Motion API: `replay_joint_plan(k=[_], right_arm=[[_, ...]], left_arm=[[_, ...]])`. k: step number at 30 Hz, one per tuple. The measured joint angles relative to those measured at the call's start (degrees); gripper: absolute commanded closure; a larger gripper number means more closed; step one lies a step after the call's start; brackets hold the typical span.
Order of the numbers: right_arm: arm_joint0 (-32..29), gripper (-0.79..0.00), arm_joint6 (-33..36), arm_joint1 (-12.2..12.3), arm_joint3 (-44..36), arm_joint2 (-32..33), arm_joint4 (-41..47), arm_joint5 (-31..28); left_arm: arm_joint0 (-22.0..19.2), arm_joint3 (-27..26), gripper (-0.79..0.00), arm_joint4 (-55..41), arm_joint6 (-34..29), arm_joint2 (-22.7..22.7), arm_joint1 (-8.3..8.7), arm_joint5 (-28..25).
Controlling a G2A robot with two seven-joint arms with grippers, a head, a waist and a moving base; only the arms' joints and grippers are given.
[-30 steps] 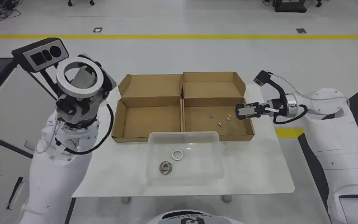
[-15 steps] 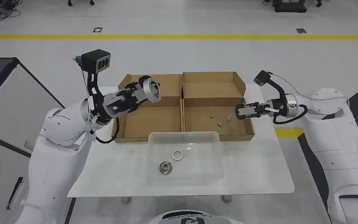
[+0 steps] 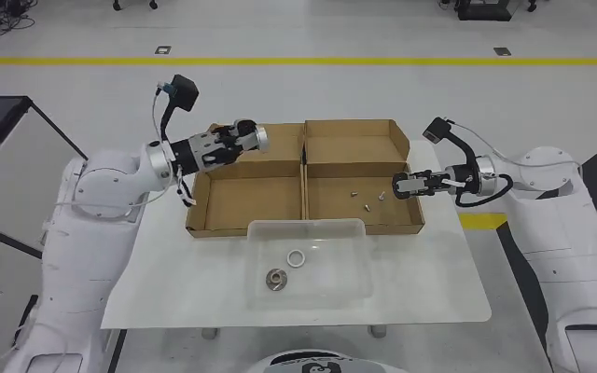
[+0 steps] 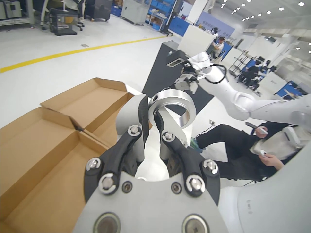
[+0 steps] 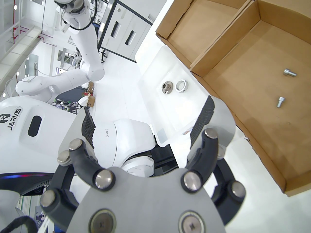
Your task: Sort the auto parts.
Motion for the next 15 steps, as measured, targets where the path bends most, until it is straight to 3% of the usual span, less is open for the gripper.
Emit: replay_joint_plan(k=[7,15], right_arm=[[0.0,-0.785,0.0,0.0,0.0,0.0,0.0,0.0],[0.0,-0.785,0.0,0.0,0.0,0.0,0.0,0.0]], left_arm=[[-4.21,4.04,0.0,11.18,-3.71,3.9,0.2,-1.86],[-8.59,8.43,0.0,17.48,-6.74,7.07,0.35,-3.69]])
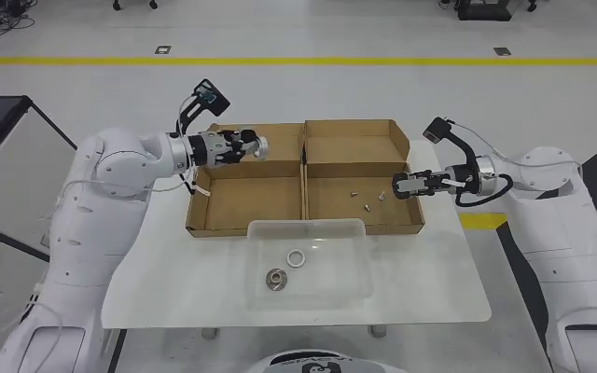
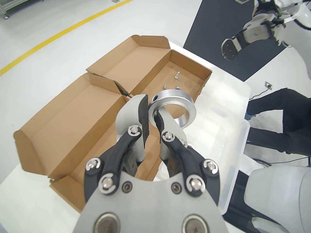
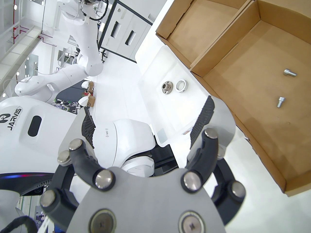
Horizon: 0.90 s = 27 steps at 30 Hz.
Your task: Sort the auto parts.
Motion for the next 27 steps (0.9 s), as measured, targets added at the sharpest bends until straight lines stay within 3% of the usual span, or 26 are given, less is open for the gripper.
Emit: replay_joint_plan(k=[10,20,27], right_arm=[[0.0,-0.785,0.0,0.0,0.0,0.0,0.0,0.0],[0.0,-0.785,0.0,0.0,0.0,0.0,0.0,0.0],[0.0,-0.785,0.0,0.0,0.0,0.0,0.0,0.0]], left_arm=[[-6.09,6.06,0.0,8.73,-3.35,8.43,-0.72,-3.27],[-11.66,12.37,0.0,16.44,-2.0,17.77,-2.6,-3.87],[-12.42,13.9,0.0,16.51,-0.32,19.04,-3.06,-2.98]])
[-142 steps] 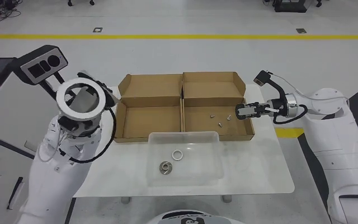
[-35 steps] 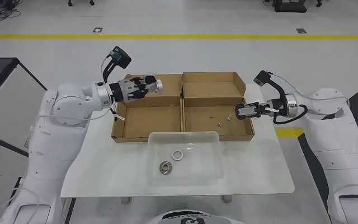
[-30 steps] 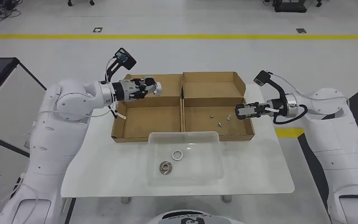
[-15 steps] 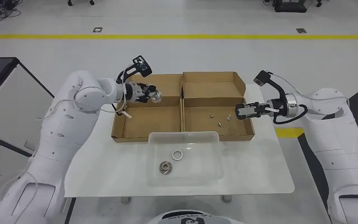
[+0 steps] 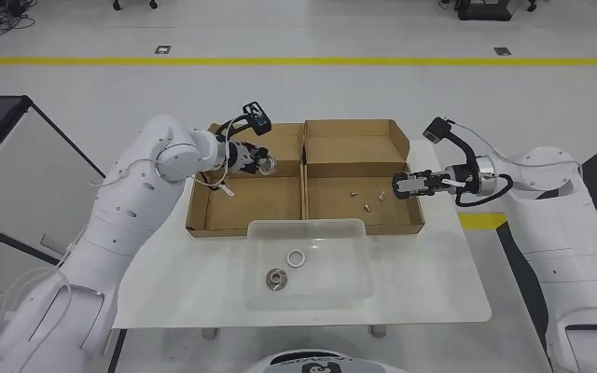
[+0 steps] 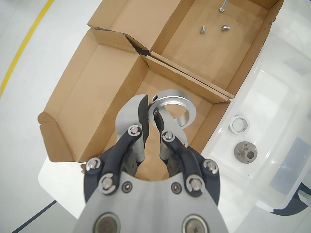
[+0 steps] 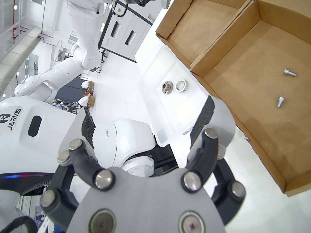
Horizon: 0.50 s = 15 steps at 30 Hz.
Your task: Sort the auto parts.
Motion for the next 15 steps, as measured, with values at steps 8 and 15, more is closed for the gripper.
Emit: replay_joint_plan(k=[8,15], right_arm=[[0.0,-0.785,0.0,0.0,0.0,0.0,0.0,0.0],[0.0,-0.785,0.0,0.0,0.0,0.0,0.0,0.0]], left_arm=[[0.61,-1.13,0.0,0.88,1.02,0.31,-0.03,0.78],[-1.67,1.12,0.0,7.94,-1.78,7.56,-2.02,6.1]])
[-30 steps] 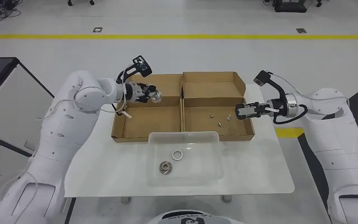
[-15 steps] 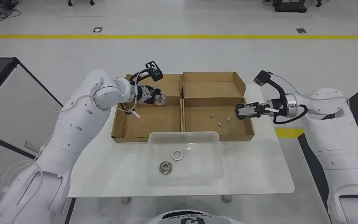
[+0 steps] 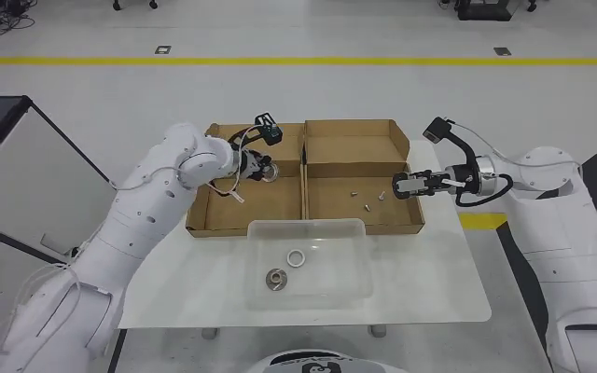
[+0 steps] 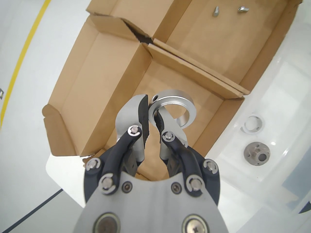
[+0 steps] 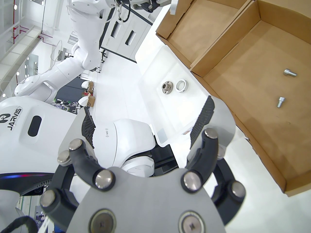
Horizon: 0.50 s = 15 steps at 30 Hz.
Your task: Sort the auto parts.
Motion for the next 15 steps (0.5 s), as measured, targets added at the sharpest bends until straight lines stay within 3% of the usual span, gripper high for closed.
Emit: replay_joint_plan(k=[7,15], right_arm=[[0.0,-0.785,0.0,0.0,0.0,0.0,0.0,0.0],[0.0,-0.785,0.0,0.0,0.0,0.0,0.0,0.0]], left_arm=[[-4.25,8.74,0.0,5.42,-0.74,9.96,-4.27,4.98],[-7.53,18.43,0.0,7.77,0.78,16.37,-8.62,5.55]])
